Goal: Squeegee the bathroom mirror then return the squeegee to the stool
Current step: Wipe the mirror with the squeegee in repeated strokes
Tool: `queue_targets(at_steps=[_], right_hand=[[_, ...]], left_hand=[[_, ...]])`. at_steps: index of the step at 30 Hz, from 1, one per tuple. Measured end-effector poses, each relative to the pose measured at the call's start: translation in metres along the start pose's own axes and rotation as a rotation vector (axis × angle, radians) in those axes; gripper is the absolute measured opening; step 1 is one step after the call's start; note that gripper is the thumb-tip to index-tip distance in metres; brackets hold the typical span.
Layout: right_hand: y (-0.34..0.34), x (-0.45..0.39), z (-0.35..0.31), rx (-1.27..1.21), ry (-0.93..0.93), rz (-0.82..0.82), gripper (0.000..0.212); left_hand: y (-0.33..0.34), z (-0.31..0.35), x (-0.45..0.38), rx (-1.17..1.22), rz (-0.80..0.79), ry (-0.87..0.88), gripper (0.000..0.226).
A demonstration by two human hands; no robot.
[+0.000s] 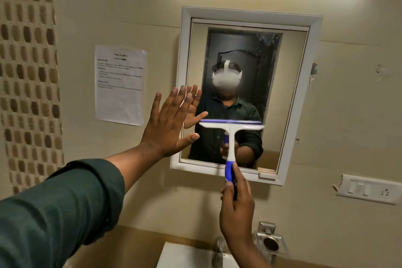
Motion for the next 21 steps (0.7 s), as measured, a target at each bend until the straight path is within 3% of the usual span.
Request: queue_targets(at_steps=[5, 14, 21], right_hand=[[0.028, 0.005, 0.004, -0.028, 0.011, -0.020, 0.053], [0.024, 0.063, 0.068, 0.072, 0.172, -0.059, 0.056], [0.018, 0.093, 0.078, 0.107, 0.148, -0.029, 0.060]], left_hand=[[-0.002, 0.004, 0.002, 0.011, 0.009, -0.003, 0.102], [0.001, -0.001, 0.008, -0.010, 0.030, -0.028, 0.100], [0.002, -0.008, 0.014, -0.038, 0.001, -0.006, 0.097]])
Point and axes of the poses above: each hand's wrist, its own x-axis away from the middle knuckle, its own y-axis out of the palm, z = x × y, the point moved 7 cm from there along -x, towards the middle knuckle, and after that the axes turned 12 degrees about z, right-handed, at the moved point
